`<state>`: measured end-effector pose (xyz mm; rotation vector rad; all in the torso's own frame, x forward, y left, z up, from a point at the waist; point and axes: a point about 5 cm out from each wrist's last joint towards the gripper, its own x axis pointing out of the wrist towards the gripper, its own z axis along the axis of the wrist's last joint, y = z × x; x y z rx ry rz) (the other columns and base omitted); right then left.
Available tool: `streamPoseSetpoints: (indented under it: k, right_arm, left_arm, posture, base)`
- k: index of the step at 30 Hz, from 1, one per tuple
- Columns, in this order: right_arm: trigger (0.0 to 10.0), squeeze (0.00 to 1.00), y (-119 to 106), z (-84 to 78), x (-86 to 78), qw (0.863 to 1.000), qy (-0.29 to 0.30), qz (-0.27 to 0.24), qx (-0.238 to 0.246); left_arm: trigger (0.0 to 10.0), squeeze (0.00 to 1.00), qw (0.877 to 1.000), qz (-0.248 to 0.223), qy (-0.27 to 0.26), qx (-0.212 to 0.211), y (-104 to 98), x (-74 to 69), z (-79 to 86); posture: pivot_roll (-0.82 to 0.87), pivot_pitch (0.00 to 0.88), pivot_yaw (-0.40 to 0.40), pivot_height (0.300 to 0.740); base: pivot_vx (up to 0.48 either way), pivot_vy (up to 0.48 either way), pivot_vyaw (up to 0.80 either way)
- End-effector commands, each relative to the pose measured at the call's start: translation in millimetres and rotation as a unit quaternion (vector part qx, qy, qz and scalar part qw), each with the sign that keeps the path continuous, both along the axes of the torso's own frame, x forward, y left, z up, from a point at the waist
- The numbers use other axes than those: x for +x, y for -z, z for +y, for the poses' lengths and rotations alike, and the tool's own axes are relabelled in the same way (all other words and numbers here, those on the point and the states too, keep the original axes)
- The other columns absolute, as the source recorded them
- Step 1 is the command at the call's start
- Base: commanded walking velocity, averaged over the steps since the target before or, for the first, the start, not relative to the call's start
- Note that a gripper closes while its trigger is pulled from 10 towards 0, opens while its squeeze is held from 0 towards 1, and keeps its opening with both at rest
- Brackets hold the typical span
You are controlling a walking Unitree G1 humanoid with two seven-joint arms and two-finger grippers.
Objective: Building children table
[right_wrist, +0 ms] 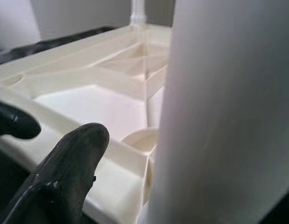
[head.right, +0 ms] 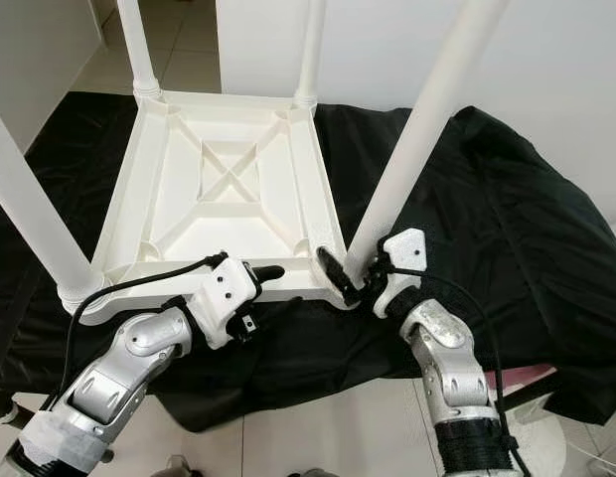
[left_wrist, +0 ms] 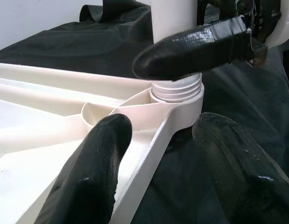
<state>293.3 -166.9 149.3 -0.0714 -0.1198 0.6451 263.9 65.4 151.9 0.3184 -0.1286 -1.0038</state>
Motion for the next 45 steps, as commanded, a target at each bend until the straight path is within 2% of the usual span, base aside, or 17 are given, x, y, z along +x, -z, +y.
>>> streamPoseSetpoints:
  k: [1,7,12,13,14,15,16,27,28,36,41,43,45]
  right_arm:
    - [10.0,0.00,3,-2.0,1.2,1.000,-0.020,0.006,-0.008]
    - [10.0,0.00,7,-4.6,14.9,0.998,-0.048,0.011,-0.032]
    - [10.0,0.00,9,-4.4,18.5,0.998,-0.053,0.013,-0.038]
    - [9.3,0.00,11,-4.6,19.9,0.998,-0.055,0.015,-0.040]
    - [5.8,0.00,13,-4.9,20.7,0.997,-0.056,0.016,-0.042]
    - [1.6,0.00,14,-5.3,20.9,0.997,-0.057,0.017,-0.042]
    - [0.0,0.00,14,-5.6,20.9,0.997,-0.057,0.017,-0.042]
    - [0.0,0.00,17,-8.3,21.7,0.998,-0.049,0.016,-0.032]
    - [10.0,0.00,16,-7.8,21.4,0.999,-0.045,0.015,-0.026]
    - [10.0,0.00,12,-7.9,23.0,1.000,-0.004,-0.001,0.010]
    - [10.0,0.00,7,-8.7,22.8,0.998,0.061,-0.021,0.018]
    - [10.0,0.00,7,-8.9,22.3,0.997,0.071,-0.022,0.020]
    - [10.0,0.00,8,-10.1,19.9,0.994,0.111,-0.014,0.019]
  left_arm:
    - [10.0,0.00,0.999,0.006,0.039,0.006,1,-2.5,-3.1]
    - [10.0,0.00,0.999,0.003,0.038,0.008,0,-1.3,-2.3]
    - [10.0,0.00,0.999,0.002,0.037,0.008,-1,-1.0,-2.0]
    - [10.0,0.00,0.999,0.001,0.037,0.008,-1,-1.0,-1.9]
    - [10.0,0.00,0.999,0.002,0.036,0.008,-1,-0.9,-1.8]
    - [10.0,0.00,0.999,0.002,0.036,0.009,-1,-1.1,-1.5]
    - [10.0,0.00,0.999,0.002,0.035,0.009,-1,-1.2,-1.4]
    - [10.0,0.00,0.999,0.006,0.032,0.009,0,-1.5,-0.9]
    - [10.0,0.00,0.999,0.006,0.032,0.009,0,-1.4,-0.9]
    - [10.0,0.00,0.999,0.008,0.033,0.011,2,-2.1,-1.7]
    - [10.0,0.00,0.999,0.007,0.032,0.011,2,-1.0,-1.8]
    - [10.0,0.00,0.999,0.007,0.032,0.011,1,-0.6,-1.9]
    - [10.0,0.00,0.999,0.006,0.031,0.010,0,0.2,-1.4]
  posture:
    - [0.02,0.049,-0.080,0.740]
    - [0.02,0.047,-0.079,0.740]
    - [0.03,0.053,-0.078,0.740]
    - [0.03,0.053,-0.078,0.740]
    - [0.03,0.053,-0.078,0.740]
    - [0.03,0.060,-0.076,0.740]
    - [0.03,0.060,-0.076,0.740]
    - [0.03,0.078,-0.077,0.740]
    - [0.03,0.083,-0.077,0.740]
    - [0.02,0.087,-0.078,0.740]
    - [0.01,0.092,-0.077,0.740]
    - [0.01,0.092,-0.077,0.740]
    - [0.01,0.093,-0.076,0.740]
  base:
    - [0.000,0.000,0.00]
    - [0.000,0.000,0.00]
    - [0.000,0.000,0.00]
    - [0.000,0.000,0.00]
    - [0.000,0.000,0.00]
    - [0.000,0.000,0.00]
    - [0.000,0.000,0.00]
    - [0.000,0.000,0.00]
    - [0.000,0.000,0.00]
    - [0.000,0.000,0.00]
    - [0.000,0.000,0.00]
    - [0.000,0.000,0.00]
    - [0.000,0.000,0.00]
